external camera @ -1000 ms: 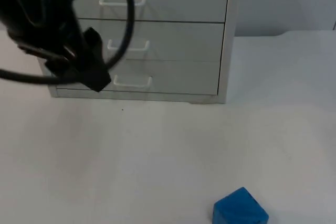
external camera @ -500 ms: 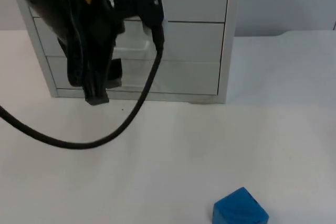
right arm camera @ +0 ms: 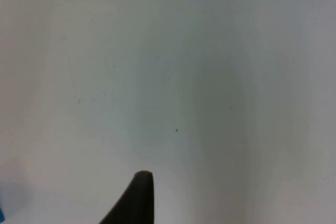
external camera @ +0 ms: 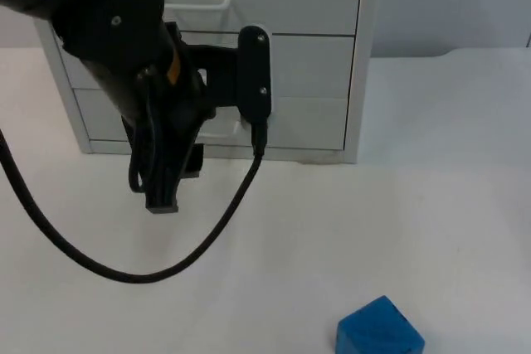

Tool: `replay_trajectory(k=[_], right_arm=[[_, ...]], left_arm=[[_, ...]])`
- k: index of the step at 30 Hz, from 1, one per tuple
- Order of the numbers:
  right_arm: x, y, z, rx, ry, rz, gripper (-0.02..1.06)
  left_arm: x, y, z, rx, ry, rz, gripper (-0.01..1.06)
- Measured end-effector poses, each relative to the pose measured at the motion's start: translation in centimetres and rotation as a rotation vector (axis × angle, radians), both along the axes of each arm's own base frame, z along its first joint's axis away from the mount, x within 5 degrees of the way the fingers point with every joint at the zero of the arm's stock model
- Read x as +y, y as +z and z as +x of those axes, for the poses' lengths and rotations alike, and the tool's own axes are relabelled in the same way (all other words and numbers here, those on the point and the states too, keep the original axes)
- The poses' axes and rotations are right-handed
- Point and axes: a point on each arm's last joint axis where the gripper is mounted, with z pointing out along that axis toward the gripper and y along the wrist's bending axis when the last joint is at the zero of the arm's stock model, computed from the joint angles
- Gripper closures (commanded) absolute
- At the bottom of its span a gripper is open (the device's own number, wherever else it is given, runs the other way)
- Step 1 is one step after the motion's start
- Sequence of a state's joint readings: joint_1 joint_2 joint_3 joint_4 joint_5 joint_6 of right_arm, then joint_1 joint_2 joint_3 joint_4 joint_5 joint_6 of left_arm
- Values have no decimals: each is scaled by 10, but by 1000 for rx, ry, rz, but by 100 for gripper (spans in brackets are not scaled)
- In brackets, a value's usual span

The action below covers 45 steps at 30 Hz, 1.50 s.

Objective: Open the drawer with the left hand, place the block into the drawer with the right hand, then close the drawer with the left hand.

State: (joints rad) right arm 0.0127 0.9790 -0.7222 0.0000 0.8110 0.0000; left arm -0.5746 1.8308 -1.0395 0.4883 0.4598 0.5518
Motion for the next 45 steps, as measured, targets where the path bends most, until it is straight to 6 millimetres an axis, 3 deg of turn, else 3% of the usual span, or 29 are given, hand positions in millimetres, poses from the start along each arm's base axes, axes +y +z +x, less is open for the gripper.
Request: replay_trajectory(k=[6,14,22,31,38,45], right_arm=[[0,0,0,0,0,0,-1],[0,0,0,0,0,0,-1],[0,1,1,-11,0,0,-1],[0,1,2,-25,0,0,-1],[0,2,2,-33,0,0,-1],[0,2,3,-38,0,0,-1]], left_arm=[[1,-3,3,-46,-69,24,50],[5,-24,17,-73,-145,48,50],[20,-38,31,-80,-120,8,50],[11,-37,36,-142,-171,-90,50],[13,-63,41,-90,-150,-83,50],[12,-66,47,-76,-100,-97,50]])
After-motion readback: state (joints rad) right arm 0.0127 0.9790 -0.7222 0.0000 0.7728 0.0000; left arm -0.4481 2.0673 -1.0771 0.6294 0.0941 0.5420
